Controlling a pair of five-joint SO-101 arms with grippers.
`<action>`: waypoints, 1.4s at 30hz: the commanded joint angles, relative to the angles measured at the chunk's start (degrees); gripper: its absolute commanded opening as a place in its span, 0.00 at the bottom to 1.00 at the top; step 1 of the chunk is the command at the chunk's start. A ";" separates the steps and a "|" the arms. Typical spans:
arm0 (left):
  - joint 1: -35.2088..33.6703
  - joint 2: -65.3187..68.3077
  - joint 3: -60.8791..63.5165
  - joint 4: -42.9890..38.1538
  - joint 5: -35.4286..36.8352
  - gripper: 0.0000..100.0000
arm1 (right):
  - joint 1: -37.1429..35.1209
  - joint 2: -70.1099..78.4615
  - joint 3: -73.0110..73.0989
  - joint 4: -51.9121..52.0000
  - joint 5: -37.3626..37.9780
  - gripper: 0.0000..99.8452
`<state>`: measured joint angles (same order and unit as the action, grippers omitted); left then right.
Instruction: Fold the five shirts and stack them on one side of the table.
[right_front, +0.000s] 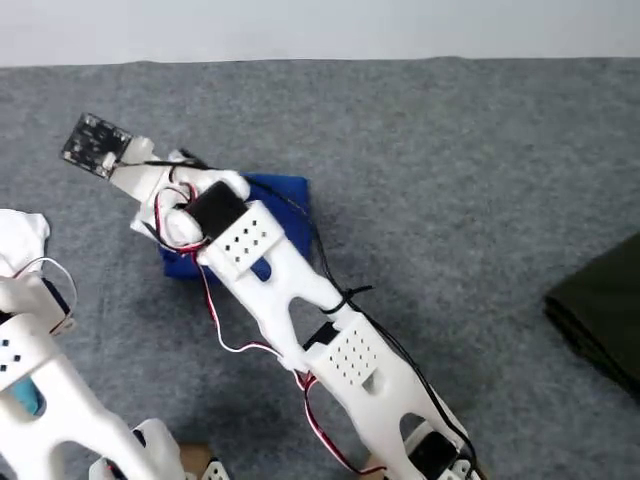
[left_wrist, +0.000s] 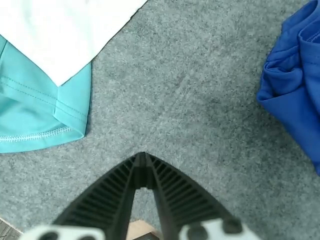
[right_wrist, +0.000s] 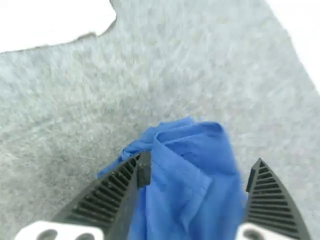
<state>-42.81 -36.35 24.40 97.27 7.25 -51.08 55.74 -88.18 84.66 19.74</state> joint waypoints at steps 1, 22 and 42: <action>-0.09 -1.41 -0.48 -0.88 -0.44 0.00 | 1.36 -7.34 -5.10 3.38 0.53 0.31; -0.09 -1.14 -0.22 -0.97 -0.62 0.00 | 16.66 10.51 -5.19 16.04 0.44 0.01; -0.09 -0.97 -0.13 -3.87 -0.62 0.00 | -5.23 10.77 -7.30 17.45 0.53 0.01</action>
<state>-42.81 -36.35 24.40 94.46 7.25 -54.42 73.76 -92.57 100.22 19.91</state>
